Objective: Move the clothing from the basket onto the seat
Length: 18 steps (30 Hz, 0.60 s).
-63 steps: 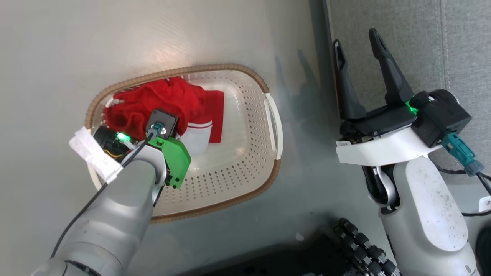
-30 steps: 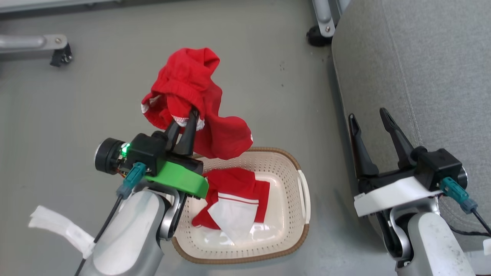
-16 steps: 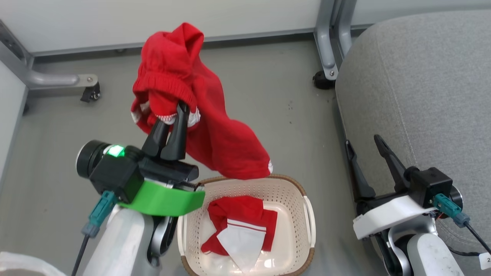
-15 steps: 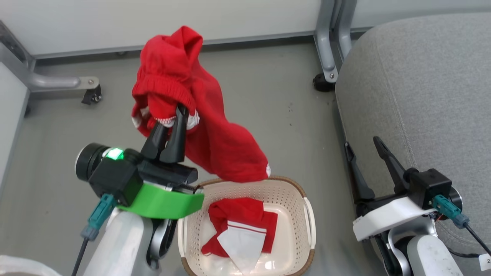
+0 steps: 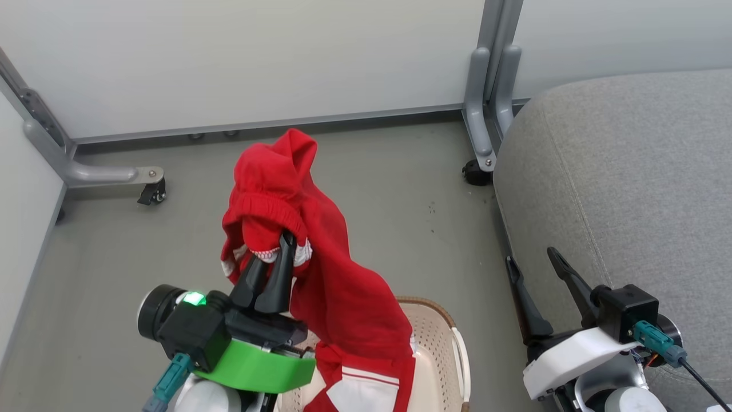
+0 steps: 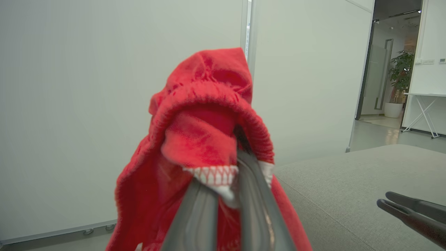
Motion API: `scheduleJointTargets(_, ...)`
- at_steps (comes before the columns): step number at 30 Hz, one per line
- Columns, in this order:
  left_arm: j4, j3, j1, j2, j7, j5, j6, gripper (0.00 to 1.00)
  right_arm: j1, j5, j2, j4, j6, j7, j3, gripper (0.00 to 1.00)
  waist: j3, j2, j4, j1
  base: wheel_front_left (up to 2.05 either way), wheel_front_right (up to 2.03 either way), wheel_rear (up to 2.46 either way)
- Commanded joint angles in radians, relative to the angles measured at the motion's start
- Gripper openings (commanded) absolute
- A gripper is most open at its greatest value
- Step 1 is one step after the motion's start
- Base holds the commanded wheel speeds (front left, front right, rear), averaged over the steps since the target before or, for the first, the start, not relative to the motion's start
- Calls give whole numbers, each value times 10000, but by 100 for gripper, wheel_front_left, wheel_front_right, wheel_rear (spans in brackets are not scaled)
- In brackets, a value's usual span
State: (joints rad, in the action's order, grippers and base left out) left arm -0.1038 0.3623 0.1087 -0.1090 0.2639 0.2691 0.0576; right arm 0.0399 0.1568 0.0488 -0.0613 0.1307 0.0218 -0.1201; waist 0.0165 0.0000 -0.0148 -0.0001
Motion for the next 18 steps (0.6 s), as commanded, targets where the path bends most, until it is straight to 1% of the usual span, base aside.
scheduleJointTargets(1, 8, 5, -141, 34, 8, -19, 62, 0, 144, 58, 30, -90, 1, -38, -33, 100, -161, 0, 11, 1, 0, 0, 0)
scheduleJointTargets(15, 88, -127, -54, 186, 8, -112, 202, 0, 277, 82, 30, -267, 1, -142, -139, 100, -42, 0, 111, 1, 0, 0, 0)
scheduleJointTargets(18, 75, -125, 13, 202, 8, -155, 237, 0, 165, 44, 29, -305, 1, -164, -310, 100, 19, 0, 133, 1, 0, 0, 0)
